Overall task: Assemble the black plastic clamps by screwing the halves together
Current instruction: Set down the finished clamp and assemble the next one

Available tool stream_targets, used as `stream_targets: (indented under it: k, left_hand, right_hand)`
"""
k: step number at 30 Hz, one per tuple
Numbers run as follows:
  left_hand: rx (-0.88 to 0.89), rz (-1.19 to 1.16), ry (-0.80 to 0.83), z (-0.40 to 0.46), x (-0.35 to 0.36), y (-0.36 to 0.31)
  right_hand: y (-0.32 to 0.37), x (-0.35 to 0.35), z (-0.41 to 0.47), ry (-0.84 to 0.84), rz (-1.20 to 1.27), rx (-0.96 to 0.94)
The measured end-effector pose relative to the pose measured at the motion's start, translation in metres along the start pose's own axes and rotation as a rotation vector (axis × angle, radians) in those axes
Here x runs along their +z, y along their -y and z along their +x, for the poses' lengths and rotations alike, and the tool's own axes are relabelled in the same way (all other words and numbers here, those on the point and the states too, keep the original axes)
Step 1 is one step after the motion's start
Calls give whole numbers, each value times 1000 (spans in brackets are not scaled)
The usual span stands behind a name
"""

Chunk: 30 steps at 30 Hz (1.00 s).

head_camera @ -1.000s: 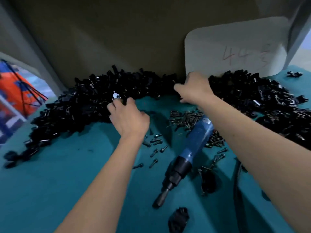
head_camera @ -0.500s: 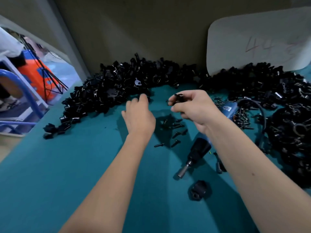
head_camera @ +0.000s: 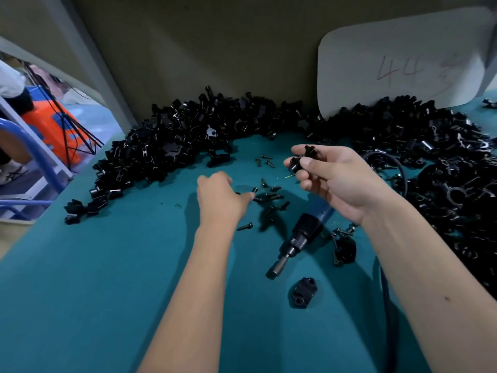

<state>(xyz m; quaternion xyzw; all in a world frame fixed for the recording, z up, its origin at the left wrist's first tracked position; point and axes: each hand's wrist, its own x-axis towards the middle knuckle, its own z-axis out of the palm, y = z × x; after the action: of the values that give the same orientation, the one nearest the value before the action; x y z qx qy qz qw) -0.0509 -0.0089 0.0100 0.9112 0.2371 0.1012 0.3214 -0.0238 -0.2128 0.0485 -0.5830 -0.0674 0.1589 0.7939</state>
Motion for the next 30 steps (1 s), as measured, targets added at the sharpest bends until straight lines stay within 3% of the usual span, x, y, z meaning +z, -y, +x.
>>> stream_targets:
  k: [4, 8, 11, 13, 19, 23, 27, 30]
  left_hand:
    - [191, -243, 56, -16, 9, 1]
    - [58, -561, 152, -17, -4, 19]
    - [165, -452, 339, -19, -8, 27]
    - [251, -334, 379, -20, -7, 30]
    - [277, -261, 232, -20, -7, 31]
    - [206, -496, 26, -22, 1, 16]
    - [216, -751, 99, -27, 10, 1]
    - [251, -773, 135, -31, 16, -5]
  right_hand:
    - [1, -7, -5, -4, -26, -44]
    - [3, -14, -4, -46, -3, -53]
    - [0, -11, -4, -13, 18, -73]
    - [-4, -10, -4, 7, 52, -75]
    - [-6, -19, -5, 8, 61, -74]
    - [-5, -26, -6, 27, 81, -116]
    - [-3, -28, -7, 64, 69, -127]
    - [-5, -26, -8, 79, 54, -118]
